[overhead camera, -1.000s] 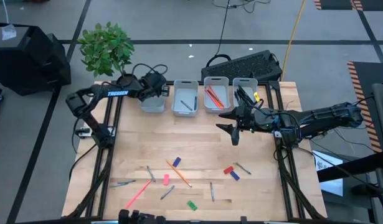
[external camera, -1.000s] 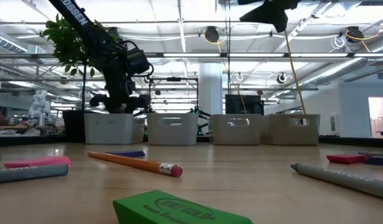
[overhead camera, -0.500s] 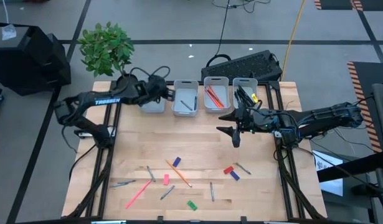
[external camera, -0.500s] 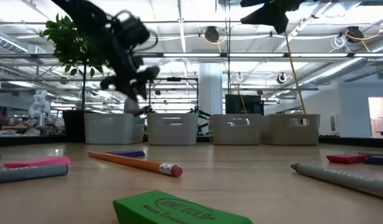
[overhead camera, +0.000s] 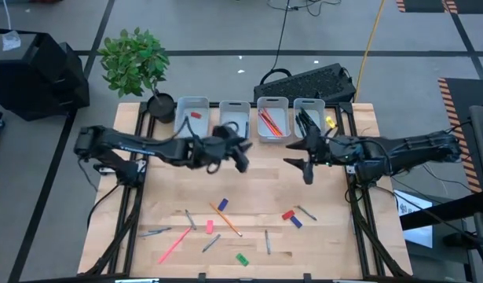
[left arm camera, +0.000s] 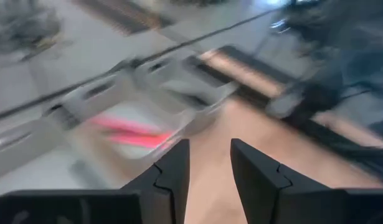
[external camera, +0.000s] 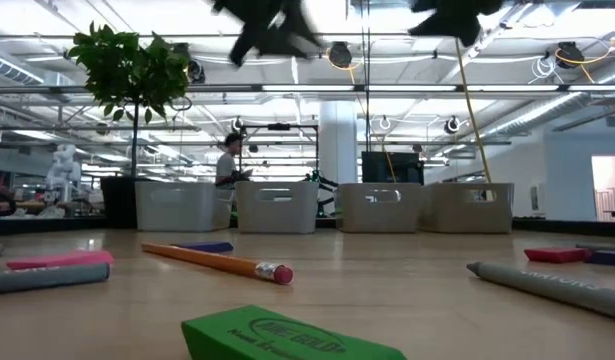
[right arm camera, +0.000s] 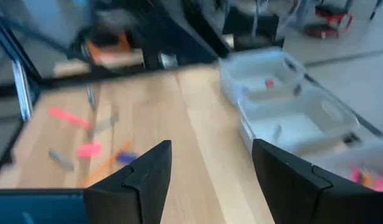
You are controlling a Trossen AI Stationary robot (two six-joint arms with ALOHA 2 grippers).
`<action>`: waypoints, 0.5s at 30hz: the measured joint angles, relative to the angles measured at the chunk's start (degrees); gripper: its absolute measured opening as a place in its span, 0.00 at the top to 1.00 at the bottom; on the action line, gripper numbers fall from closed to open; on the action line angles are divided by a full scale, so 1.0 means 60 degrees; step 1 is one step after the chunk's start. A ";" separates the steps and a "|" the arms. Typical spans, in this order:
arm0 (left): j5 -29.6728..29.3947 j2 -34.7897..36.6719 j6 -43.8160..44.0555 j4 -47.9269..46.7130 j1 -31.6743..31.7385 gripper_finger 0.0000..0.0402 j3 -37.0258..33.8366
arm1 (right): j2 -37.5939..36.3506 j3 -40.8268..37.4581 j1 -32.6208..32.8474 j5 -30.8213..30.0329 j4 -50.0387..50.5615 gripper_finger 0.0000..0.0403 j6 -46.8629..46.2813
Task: Sort crayons/erasers/pens/pencils in bins
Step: Put the red eraser into the top left gray bin
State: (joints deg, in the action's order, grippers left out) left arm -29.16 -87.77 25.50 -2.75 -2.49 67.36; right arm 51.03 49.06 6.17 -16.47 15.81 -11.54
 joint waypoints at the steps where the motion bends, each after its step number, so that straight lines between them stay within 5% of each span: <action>1: 0.0003 -0.0212 -0.0143 -0.0215 -0.0198 0.71 0.0328 | -0.0128 0.0000 0.0026 0.0001 0.0437 0.47 -0.0061; 15: 0.1385 -0.4442 -0.0605 -0.2654 -0.2136 0.71 0.5112 | -0.1430 0.0000 0.2167 0.0011 0.6053 0.47 -0.1232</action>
State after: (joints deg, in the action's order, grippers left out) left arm -20.84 -114.43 21.86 -18.67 -15.31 98.04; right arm 42.45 49.06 19.17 -16.40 52.12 -18.93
